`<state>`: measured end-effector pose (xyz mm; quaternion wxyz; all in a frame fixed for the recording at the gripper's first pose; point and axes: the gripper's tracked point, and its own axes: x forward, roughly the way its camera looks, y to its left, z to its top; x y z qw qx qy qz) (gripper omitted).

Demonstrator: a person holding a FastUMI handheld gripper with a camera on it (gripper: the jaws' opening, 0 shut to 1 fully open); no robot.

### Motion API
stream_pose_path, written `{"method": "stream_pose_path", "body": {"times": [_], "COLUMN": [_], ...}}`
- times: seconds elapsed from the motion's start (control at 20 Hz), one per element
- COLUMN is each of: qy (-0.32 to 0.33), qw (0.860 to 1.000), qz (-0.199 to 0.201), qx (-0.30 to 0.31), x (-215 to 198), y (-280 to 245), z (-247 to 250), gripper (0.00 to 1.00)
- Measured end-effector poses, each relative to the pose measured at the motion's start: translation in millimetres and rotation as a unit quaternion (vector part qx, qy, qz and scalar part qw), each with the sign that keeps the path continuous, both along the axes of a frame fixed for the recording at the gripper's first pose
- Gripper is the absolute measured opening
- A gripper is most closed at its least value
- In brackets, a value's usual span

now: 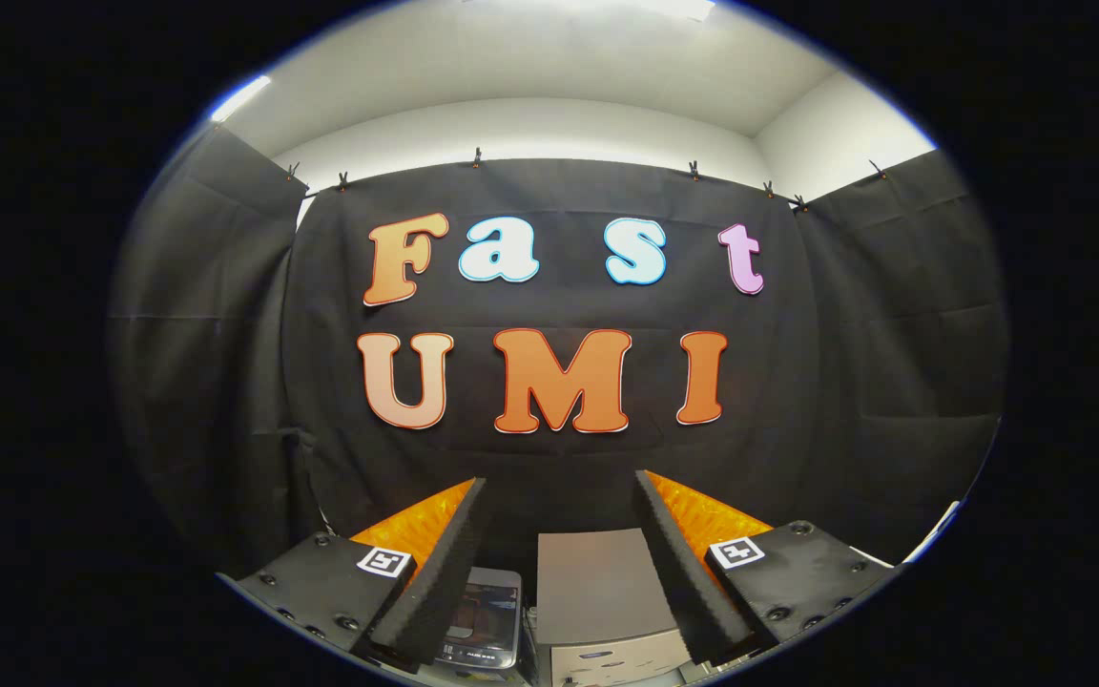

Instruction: Put the clothes into the washing machine and then close the washing machine lid.

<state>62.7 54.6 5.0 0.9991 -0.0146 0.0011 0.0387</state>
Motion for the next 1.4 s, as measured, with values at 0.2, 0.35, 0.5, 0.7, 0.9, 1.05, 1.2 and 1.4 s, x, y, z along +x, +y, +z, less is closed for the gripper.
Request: {"method": "stream_pose_path", "body": {"times": [0.2, 0.35, 0.5, 0.7, 0.9, 1.05, 1.2, 1.4], "qy": [0.003, 0.002, 0.003, 0.004, 0.004, 0.004, 0.002, 0.002], "qw": [1.0, 1.0, 1.0, 1.0, 1.0, 1.0, 1.0, 1.0], "qz": [0.001, 0.003, 0.003, 0.003, 0.004, 0.002, 0.002, 0.001], "qx": [0.003, 0.002, 0.003, 0.003, 0.002, 0.002, 0.002, 0.002], "x": [2.1, 4.8, 5.9, 6.4, 9.8, 9.7, 11.0, 11.4], "y": [0.2, 1.2, 1.7, 1.7, 3.2, 2.7, 2.3, 3.1], "z": [-2.6, -3.6, -4.0, -5.7, -5.5, -6.8, -5.3, -6.5], "gripper": [0.98, 0.98, 0.98, 0.98, 0.98, 0.98, 0.98, 0.98]}}
